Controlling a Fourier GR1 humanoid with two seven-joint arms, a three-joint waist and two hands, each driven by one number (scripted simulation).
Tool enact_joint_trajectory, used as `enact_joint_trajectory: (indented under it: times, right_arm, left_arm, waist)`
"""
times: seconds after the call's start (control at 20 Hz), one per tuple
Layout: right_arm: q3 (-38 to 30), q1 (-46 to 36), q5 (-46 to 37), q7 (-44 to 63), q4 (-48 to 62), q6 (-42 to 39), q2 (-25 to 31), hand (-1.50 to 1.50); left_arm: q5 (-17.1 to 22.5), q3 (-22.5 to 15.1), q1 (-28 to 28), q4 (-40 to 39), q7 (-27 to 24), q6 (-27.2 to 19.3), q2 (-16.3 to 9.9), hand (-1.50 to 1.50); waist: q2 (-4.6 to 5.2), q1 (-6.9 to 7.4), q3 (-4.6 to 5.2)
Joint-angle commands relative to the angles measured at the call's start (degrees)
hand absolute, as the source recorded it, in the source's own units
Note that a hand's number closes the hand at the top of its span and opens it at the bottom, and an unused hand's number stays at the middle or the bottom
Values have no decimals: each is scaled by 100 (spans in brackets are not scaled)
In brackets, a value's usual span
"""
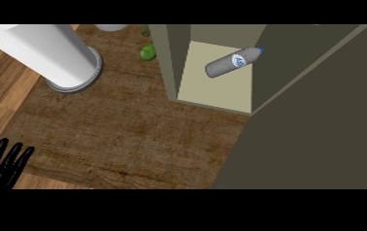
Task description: Pick up the bottled water, place it into the cabinet and close the cabinet
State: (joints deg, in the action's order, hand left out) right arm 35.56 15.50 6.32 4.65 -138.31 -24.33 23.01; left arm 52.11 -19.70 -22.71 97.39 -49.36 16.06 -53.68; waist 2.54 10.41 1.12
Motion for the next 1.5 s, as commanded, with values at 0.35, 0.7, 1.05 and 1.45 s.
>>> enact_joint_trajectory:
  times: [0.35,0.7,1.05,1.45]
  right_arm:
    - [-100,-1369,1423,1182,1869,607,-1435,150]
    - [-1380,-2914,1325,1522,3271,1341,-2151,150]
    - [-2329,-4989,937,1225,5441,2151,-2293,150]
    - [-3009,-6556,866,734,7548,2007,-2258,150]
  left_arm:
    - [135,136,11,-74,-7,298,-61,-150]
    - [324,387,-149,-169,-4,373,-161,-150]
    - [485,479,-224,-236,91,592,-138,-150]
    - [559,714,-322,-166,205,686,-173,-150]
  waist:
    - [39,98,-49]
    - [-96,-170,-74]
    - [-109,-354,-101]
    - [-115,-492,-109]
